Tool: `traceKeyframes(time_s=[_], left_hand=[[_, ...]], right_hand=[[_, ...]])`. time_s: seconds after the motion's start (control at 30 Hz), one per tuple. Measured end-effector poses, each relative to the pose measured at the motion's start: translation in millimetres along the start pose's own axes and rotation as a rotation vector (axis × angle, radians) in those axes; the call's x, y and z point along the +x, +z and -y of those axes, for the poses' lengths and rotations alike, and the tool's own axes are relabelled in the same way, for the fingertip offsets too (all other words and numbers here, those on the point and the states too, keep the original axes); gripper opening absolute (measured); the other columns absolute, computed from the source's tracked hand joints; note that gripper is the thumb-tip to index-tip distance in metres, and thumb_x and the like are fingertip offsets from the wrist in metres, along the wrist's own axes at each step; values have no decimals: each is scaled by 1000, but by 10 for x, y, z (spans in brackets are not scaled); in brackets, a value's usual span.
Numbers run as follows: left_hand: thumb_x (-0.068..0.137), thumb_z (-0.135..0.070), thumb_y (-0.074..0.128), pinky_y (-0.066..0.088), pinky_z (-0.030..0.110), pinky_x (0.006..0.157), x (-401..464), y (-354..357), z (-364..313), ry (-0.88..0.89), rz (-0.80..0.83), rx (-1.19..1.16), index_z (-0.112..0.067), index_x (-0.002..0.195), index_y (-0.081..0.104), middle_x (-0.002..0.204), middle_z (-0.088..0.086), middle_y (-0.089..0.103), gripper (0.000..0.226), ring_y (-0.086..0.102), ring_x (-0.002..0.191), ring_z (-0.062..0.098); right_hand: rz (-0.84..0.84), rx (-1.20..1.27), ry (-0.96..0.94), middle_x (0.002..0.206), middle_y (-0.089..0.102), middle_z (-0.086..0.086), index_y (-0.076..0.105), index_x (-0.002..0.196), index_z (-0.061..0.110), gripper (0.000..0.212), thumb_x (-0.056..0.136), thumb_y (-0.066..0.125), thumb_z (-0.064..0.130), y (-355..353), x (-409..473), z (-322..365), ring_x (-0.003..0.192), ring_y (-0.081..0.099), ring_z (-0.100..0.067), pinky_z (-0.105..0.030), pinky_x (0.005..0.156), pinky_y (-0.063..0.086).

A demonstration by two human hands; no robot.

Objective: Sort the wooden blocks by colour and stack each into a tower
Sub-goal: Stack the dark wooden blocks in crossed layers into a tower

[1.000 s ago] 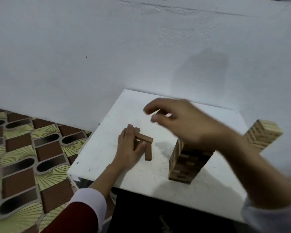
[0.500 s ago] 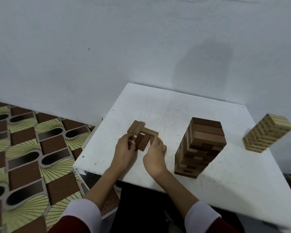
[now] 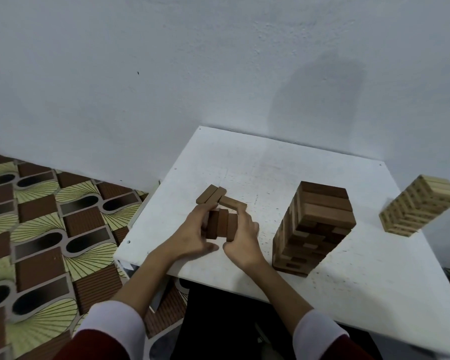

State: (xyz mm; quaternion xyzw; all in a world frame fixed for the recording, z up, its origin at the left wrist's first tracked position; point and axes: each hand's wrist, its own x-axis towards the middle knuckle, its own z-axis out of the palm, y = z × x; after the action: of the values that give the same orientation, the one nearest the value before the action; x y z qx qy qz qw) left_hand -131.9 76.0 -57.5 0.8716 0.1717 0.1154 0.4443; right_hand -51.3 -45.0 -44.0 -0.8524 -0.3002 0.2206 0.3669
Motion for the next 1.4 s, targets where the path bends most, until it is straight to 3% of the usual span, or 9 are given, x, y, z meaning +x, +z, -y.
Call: traceKeyframes(time_s=[0.13, 0.2, 0.43, 0.67, 0.8, 0.9, 1.13, 1.27, 1.4], left_hand=[[69, 5, 75, 34, -2, 75, 51, -55, -40, 4, 78, -59, -16, 141, 32, 127, -7, 45, 87, 43, 96, -25], [69, 4, 76, 32, -4, 76, 70, -75, -32, 9, 86, -67, -18, 140, 33, 127, -5, 46, 85, 41, 98, -28], [68, 2, 78, 39, 2, 74, 74, -75, 11, 26, 109, -78, -22, 139, 33, 120, -1, 49, 87, 49, 89, -17], [66, 0, 80, 50, 14, 74, 99, -120, 50, -15, 181, -117, -34, 136, 34, 118, -5, 51, 91, 53, 90, -2], [65, 1, 80, 50, 14, 73, 103, -120, 50, -16, 197, -106, -37, 134, 30, 118, -6, 49, 93, 53, 88, -6], [65, -2, 82, 54, 24, 78, 92, -117, 53, -28, 175, -98, -41, 133, 30, 117, -10, 50, 94, 55, 95, 7], [61, -9, 87, 46, 7, 74, 73, -173, -13, -34, 129, -30, -40, 131, 32, 111, -19, 50, 94, 53, 97, 9], [57, -10, 89, 36, 9, 95, 83, -388, -168, -5, 39, -109, -38, 137, 33, 122, -10, 53, 101, 48, 115, 3], [59, 0, 86, 27, 16, 107, 66, -694, -526, 118, 17, -144, -28, 143, 29, 123, -12, 58, 105, 45, 125, 4]], right_hand=[[33, -11, -20, 138, 28, -1, 16, 146, 23, 85, 73, 49, -5, -1, 17, -30, 124, 23, -23, -39, 102, 37], [29, -9, -34, 138, 28, -1, 18, 145, 22, 82, 75, 51, -5, -2, 29, -59, 124, 23, -23, -38, 103, 35], [1, 99, -50, 130, 34, 1, 30, 140, 21, 76, 73, 62, 3, 46, 55, -154, 118, 32, -21, -43, 100, 40], [71, 113, -97, 131, 38, 12, 21, 146, 26, 87, 74, 68, 10, 29, 60, -199, 115, 30, -15, -39, 102, 38], [81, 107, -106, 133, 38, 8, 20, 146, 25, 88, 75, 70, 11, 18, 67, -209, 115, 28, -14, -38, 103, 37], [104, 102, -113, 135, 35, 7, 20, 146, 26, 88, 76, 71, 10, 0, 60, -214, 118, 26, -13, -33, 104, 33], [120, -9, -141, 134, 36, 6, 20, 146, 27, 88, 76, 73, 18, -48, 38, -84, 116, 28, -17, -41, 104, 34], [26, -52, -258, 135, 37, 3, 26, 143, 22, 76, 80, 66, 10, -205, -5, 235, 120, 27, -21, -26, 96, 26], [-52, -188, -360, 141, 30, 0, 15, 147, 19, 80, 84, 63, 8, -494, -130, 665, 121, 23, -22, -28, 94, 27]])
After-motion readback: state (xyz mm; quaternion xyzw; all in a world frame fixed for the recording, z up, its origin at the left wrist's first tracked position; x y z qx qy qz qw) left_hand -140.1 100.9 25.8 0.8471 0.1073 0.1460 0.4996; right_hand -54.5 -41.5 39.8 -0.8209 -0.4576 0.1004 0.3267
